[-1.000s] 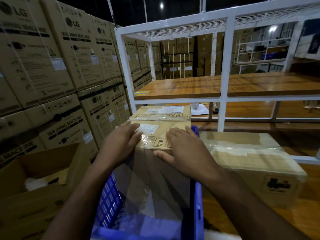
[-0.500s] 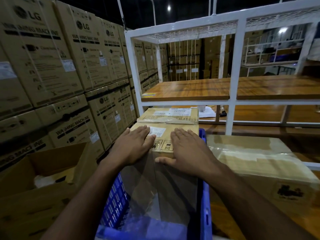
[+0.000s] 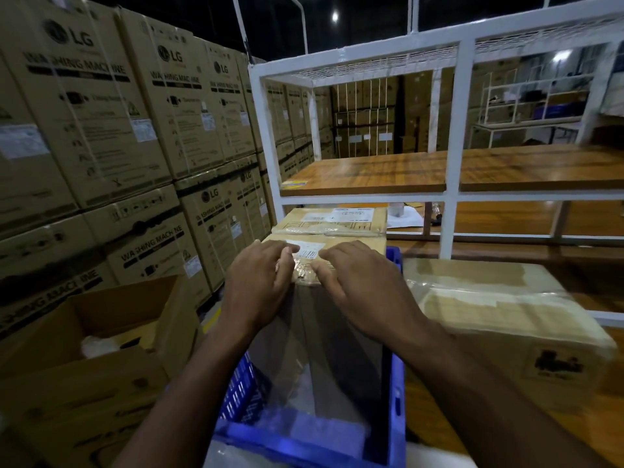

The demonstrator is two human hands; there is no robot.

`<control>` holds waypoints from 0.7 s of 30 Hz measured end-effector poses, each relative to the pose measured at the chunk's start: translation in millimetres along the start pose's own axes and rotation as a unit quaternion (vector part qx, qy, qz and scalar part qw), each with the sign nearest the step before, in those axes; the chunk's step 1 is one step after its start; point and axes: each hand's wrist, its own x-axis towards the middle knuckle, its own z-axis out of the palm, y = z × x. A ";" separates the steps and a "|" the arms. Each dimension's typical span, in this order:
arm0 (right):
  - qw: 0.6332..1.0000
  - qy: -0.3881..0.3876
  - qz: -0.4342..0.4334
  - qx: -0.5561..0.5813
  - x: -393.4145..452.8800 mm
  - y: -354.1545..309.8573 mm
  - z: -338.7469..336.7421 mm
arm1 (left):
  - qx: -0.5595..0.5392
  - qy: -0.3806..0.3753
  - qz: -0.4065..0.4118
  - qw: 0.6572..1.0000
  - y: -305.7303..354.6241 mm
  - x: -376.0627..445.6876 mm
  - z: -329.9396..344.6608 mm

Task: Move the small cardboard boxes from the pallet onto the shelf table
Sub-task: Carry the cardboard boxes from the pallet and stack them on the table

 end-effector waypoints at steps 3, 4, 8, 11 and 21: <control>0.999 0.035 -0.017 0.018 -7.9 0.1 2.1 | -0.006 0.029 -0.020 0.999 6.3 -10.5 -5.9; 0.998 0.042 -0.027 0.025 -10.8 -0.4 2.1 | -0.004 0.035 -0.027 0.999 9.1 -15.1 -7.5; 0.996 0.042 -0.063 0.053 -23.5 -4.5 -1.5 | 0.031 0.062 -0.065 0.996 18.9 -36.2 -12.8; 0.993 0.024 -0.086 0.074 -34.8 -6.9 -3.1 | 0.057 0.095 -0.098 0.989 27.4 -54.9 -21.1; 0.978 -0.030 -0.161 0.133 -98.3 -22.5 -6.8 | 0.127 0.087 -0.220 0.963 74.8 -150.9 -59.3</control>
